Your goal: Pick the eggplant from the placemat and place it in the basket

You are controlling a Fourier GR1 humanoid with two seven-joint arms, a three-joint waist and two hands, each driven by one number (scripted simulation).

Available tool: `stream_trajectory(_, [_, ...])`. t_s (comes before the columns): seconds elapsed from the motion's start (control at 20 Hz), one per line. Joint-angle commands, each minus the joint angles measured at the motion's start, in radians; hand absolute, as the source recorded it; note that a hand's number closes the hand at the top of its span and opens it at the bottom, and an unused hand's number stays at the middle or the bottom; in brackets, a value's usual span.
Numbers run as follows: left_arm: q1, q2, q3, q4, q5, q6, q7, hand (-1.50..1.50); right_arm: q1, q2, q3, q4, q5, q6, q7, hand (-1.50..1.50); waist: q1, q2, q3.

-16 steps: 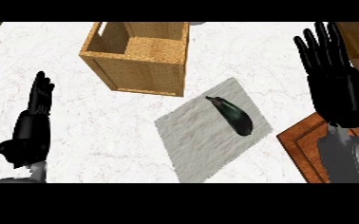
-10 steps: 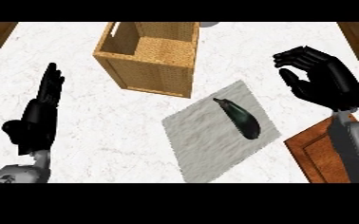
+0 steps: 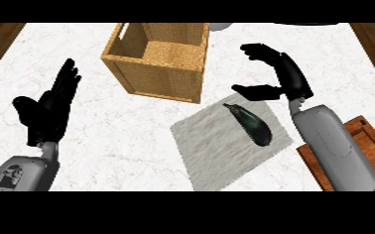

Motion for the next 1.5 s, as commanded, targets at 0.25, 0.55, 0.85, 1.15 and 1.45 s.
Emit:
stream_trajectory(0.25, [0.001,0.003,0.017,0.021,0.014,-0.019,0.026,0.00,-0.285,-0.184,0.103,0.044,0.173,0.204,0.478,-1.50,-0.012,-0.017,-0.003])
stream_trajectory(0.55, [-0.006,-0.011,0.020,0.043,0.015,-0.020,0.017,0.00,-0.347,-0.251,0.185,0.073,0.022,0.690,0.623,-1.50,-0.026,-0.018,-0.003])
stream_trajectory(0.85, [-0.012,0.017,0.083,0.071,0.035,-0.076,-0.004,0.00,-0.402,-0.242,0.075,0.076,-0.111,0.859,0.761,-1.50,-0.029,-0.012,0.001])
stream_trajectory(1.15, [0.027,-0.012,0.064,-0.022,-0.026,-0.048,0.047,0.00,-0.272,-0.214,0.008,-0.092,-0.140,0.823,0.851,-1.50,-0.030,-0.014,0.002])
stream_trajectory(1.45, [0.011,-0.023,0.101,0.003,-0.012,-0.103,0.043,0.00,-0.187,-0.115,-0.009,-0.120,-0.035,0.710,0.789,-1.50,-0.026,-0.011,0.002])
